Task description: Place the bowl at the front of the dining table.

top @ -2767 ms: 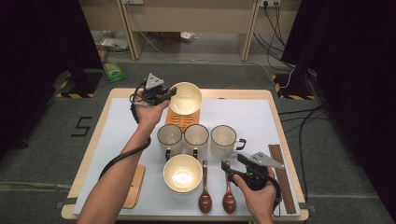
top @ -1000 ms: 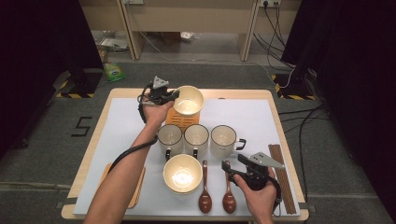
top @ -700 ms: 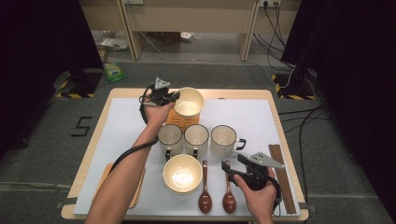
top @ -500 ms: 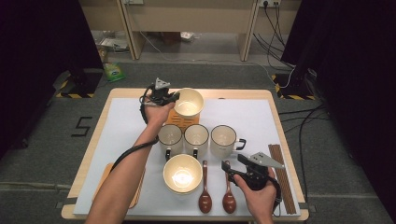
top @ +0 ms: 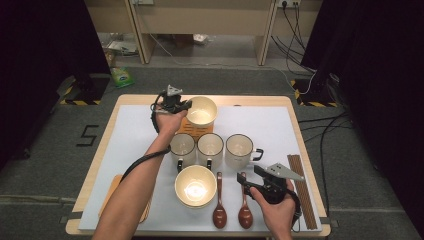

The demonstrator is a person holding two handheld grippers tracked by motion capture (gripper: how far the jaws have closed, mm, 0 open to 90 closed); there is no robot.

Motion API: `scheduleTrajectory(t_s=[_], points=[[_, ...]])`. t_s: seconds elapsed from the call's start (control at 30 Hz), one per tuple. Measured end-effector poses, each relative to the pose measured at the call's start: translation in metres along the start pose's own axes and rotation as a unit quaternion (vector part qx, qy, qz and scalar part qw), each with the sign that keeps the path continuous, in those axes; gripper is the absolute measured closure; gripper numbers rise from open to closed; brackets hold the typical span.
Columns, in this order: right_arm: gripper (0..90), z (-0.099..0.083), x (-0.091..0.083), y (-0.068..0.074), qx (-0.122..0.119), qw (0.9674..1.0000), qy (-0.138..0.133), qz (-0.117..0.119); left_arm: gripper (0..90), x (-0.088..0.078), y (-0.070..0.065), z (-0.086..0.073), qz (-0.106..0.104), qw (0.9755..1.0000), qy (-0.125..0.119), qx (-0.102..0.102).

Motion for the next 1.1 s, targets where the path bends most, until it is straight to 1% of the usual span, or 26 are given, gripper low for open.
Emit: scheduleTrajectory(t_s=[0.27, 0.6, 0.9, 1.1], points=[[26.9, 0.000, 0.000, -0.001, 0.000, 1.0000, 0.001, -0.001, 82.3, 0.004, 0.001, -0.001, 0.000, 1.0000, 0.005, -0.004], [26.9, -0.001, 0.000, 0.000, 0.000, 1.0000, 0.003, 0.001, 82.3, 0.008, 0.002, -0.004, 0.005, 0.9999, 0.014, -0.004], [26.9, -0.001, 0.001, 0.000, -0.002, 1.0000, 0.003, 0.001, 82.3, 0.013, 0.002, -0.005, 0.004, 0.9998, 0.021, -0.005], [26.9, -0.002, 0.001, 0.000, -0.001, 1.0000, 0.003, 0.002, 82.3, 0.015, 0.003, -0.008, 0.003, 0.9996, 0.026, -0.009]])
Point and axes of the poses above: each handheld gripper's, and its own axes: x roughly forward along the jaws, z roughly out of its top, y roughly to its left, the point moved 8 cm from there along x, roughly forward along the jaws, and after that the axes turned 10 degrees about x, right-handed, at the moved point
